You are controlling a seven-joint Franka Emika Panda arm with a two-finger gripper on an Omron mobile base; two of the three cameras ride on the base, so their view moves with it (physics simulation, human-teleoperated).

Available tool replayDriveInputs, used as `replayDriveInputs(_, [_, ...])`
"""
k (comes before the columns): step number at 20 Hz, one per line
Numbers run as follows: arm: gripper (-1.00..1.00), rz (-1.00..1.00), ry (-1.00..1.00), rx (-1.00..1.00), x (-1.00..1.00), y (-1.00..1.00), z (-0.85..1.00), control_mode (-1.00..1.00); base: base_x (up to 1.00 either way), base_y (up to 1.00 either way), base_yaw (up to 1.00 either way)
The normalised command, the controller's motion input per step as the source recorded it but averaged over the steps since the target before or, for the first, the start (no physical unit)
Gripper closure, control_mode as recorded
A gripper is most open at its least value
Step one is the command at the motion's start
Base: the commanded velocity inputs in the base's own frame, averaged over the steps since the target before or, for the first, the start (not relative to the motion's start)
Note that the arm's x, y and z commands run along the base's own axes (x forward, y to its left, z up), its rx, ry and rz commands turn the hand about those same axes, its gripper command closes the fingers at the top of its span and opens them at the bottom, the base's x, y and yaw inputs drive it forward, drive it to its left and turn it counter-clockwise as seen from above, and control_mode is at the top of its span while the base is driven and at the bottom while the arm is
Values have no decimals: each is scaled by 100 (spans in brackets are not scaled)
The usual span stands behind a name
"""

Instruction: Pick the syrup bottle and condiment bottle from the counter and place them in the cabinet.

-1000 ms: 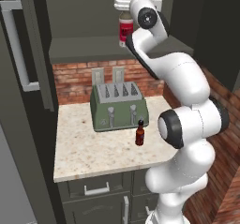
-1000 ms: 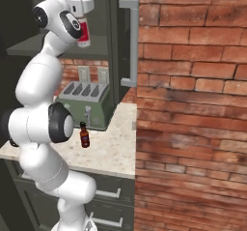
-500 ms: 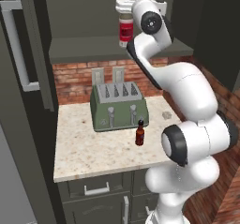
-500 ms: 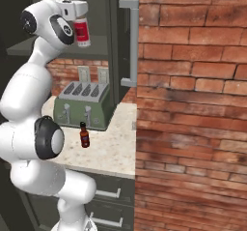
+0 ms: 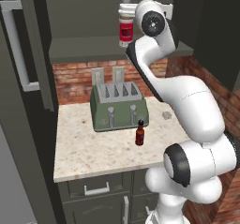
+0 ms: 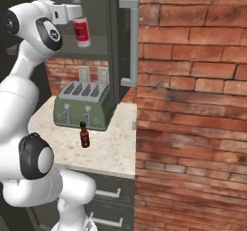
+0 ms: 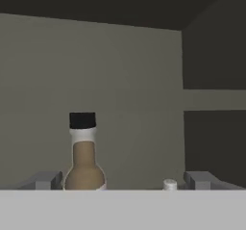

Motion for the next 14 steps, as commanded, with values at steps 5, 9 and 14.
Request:
replayDriveInputs(5, [-100, -8, 12, 0, -43, 0, -16, -100, 0, 0, 0])
replayDriveInputs(9, [-100, -8, 4, 0, -54, 0, -31, -100, 0, 0, 0])
replayDriveInputs(14, [-100, -9, 0, 0, -63, 0, -24, -100, 0, 0, 0])
